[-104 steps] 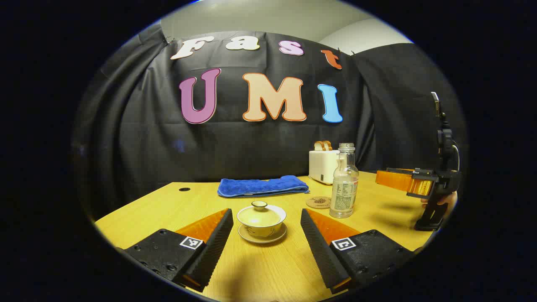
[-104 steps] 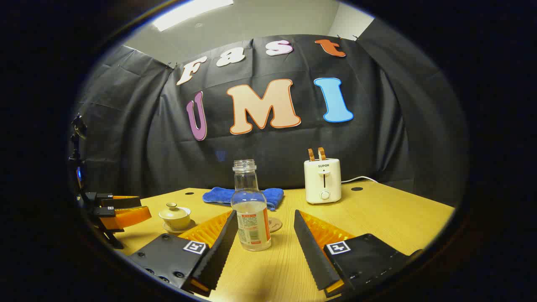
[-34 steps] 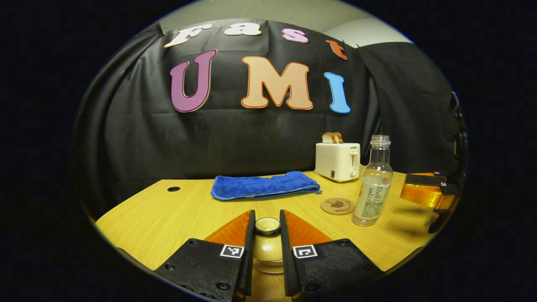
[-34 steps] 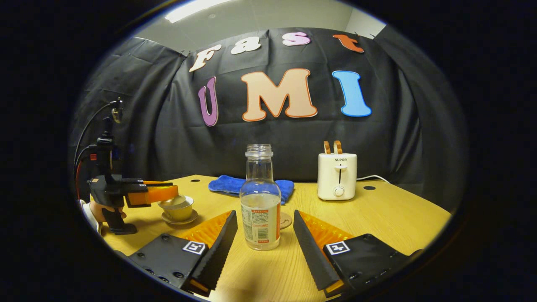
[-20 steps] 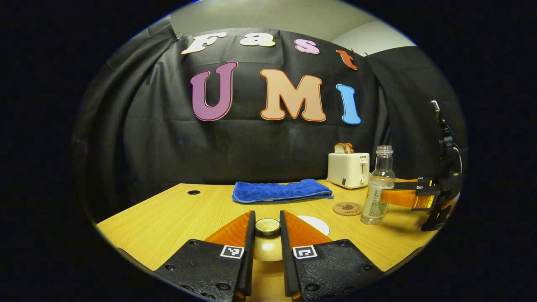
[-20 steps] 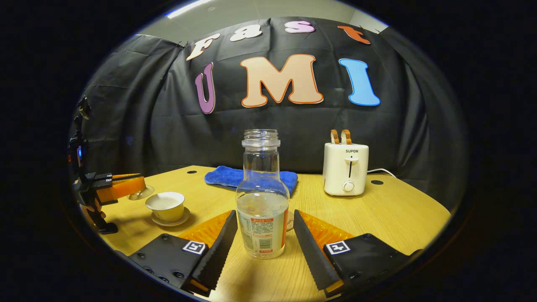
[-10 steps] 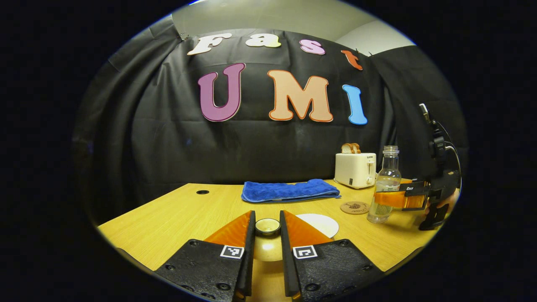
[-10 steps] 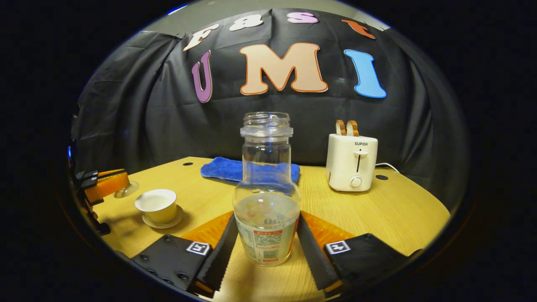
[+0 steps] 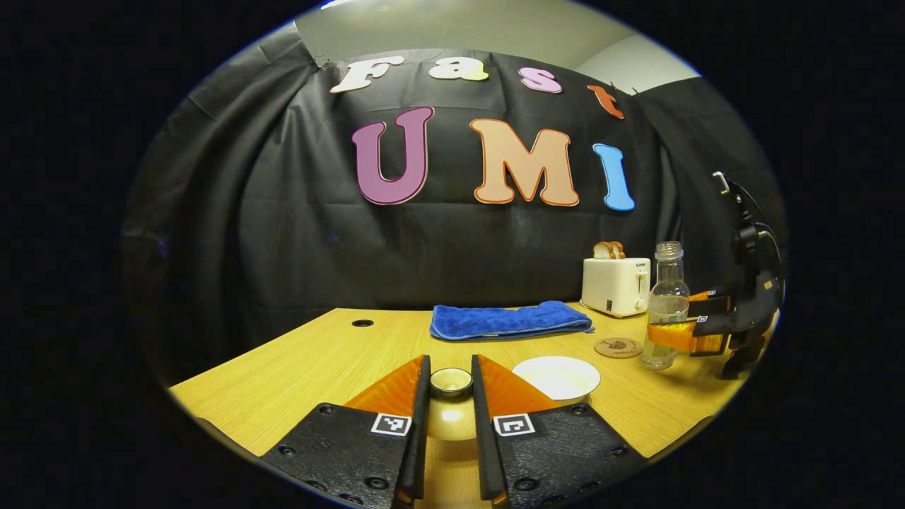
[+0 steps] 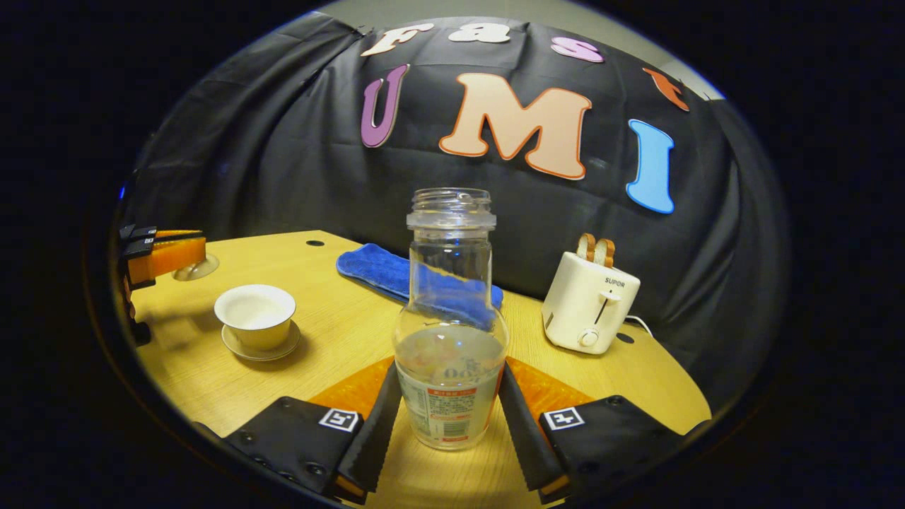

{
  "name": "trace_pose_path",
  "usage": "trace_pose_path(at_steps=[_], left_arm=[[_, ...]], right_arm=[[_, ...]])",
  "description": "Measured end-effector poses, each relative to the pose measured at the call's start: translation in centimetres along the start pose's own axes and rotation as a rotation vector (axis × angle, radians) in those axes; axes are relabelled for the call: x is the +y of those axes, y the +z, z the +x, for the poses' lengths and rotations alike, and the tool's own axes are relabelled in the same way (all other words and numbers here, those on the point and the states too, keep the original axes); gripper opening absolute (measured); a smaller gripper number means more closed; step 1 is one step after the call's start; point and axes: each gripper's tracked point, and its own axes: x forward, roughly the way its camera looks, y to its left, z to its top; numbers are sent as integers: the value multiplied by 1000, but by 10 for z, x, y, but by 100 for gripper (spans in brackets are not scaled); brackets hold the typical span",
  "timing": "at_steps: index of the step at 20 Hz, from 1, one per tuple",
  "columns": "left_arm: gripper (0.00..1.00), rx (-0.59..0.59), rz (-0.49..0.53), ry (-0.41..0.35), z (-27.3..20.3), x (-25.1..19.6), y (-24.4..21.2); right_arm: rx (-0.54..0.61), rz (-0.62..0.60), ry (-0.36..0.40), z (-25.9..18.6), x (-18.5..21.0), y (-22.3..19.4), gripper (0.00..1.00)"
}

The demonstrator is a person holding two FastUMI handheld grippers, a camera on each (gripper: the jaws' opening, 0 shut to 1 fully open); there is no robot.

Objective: Open the teacup lid with one hand, grasp the water bottle and pour water into the teacup with the other hand; after pouring, place the water bottle on the coaster and then close the teacup lid.

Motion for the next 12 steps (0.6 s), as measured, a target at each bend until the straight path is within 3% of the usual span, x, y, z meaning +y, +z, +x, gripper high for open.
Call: trace_pose_path(at_steps=[8, 12], left_arm=[[28, 5, -1, 17, -1, 5, -1], [28, 5, -2, 25, -1, 7, 0]], right_arm=[[-59, -335, -19, 0, 6, 48, 78], [-52, -502, -50, 11, 15, 49, 80]])
